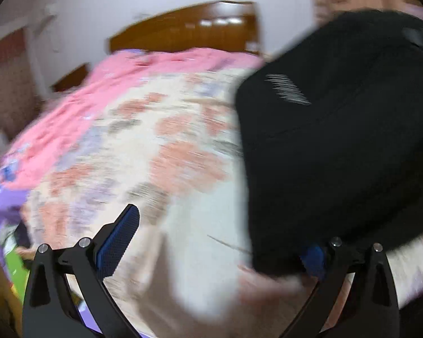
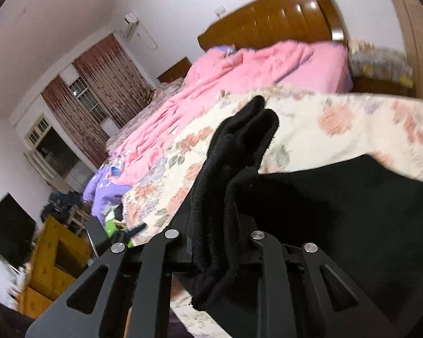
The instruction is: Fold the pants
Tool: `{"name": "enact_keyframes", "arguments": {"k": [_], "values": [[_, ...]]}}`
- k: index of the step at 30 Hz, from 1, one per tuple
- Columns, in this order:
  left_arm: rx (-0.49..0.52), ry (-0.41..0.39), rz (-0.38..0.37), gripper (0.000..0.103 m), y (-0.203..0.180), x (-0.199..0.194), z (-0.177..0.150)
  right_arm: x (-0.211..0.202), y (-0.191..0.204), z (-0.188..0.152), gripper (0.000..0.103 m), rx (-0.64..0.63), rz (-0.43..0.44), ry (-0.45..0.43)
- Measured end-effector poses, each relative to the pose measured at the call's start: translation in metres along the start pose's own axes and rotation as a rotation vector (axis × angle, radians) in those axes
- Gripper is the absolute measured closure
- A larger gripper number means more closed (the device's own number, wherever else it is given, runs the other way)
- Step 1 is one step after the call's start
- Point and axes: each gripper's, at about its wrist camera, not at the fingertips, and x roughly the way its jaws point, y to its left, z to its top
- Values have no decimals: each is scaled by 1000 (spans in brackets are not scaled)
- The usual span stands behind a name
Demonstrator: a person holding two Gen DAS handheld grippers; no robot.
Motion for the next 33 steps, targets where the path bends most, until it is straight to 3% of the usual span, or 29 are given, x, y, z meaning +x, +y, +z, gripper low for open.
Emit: {"name": "enact_keyframes", "arguments": {"k": [3, 7, 10, 16, 19, 22, 23, 25, 27, 30, 33], "values": [[-117, -18, -82, 1, 14, 0, 6, 13, -12, -23, 85, 23, -72, 16], [-45, 26, -44, 1, -3, 11, 1, 29, -59, -65, 85, 105, -143, 89], [-33, 32, -19, 1, -8, 11, 0, 31, -70, -76, 85, 143, -114, 65], [39, 24, 35, 1, -18, 2, 6, 8, -52, -70, 85, 68, -137, 0], [36, 48, 35, 1, -20, 8, 4, 21, -70, -81, 85, 117, -130, 56], [-1, 58, 17, 1, -15, 11, 1, 23, -86, -89, 84, 184, -114, 50], [2, 63, 17, 1, -16, 10, 1, 20, -89, -88, 80, 197, -121, 64], [60, 71, 17, 2, -20, 3, -1, 14, -87, -85, 45, 181, -166, 83], [161, 75, 13, 2, -24, -15, -6, -7, -79, -82, 30, 130, -201, 50], [195, 42, -45, 2, -18, -56, -1, -34, -60, -76, 28, -8, -325, -23], [81, -98, -171, 2, -13, -94, 35, -26, -35, -66, 28, -155, -369, -33]]}}
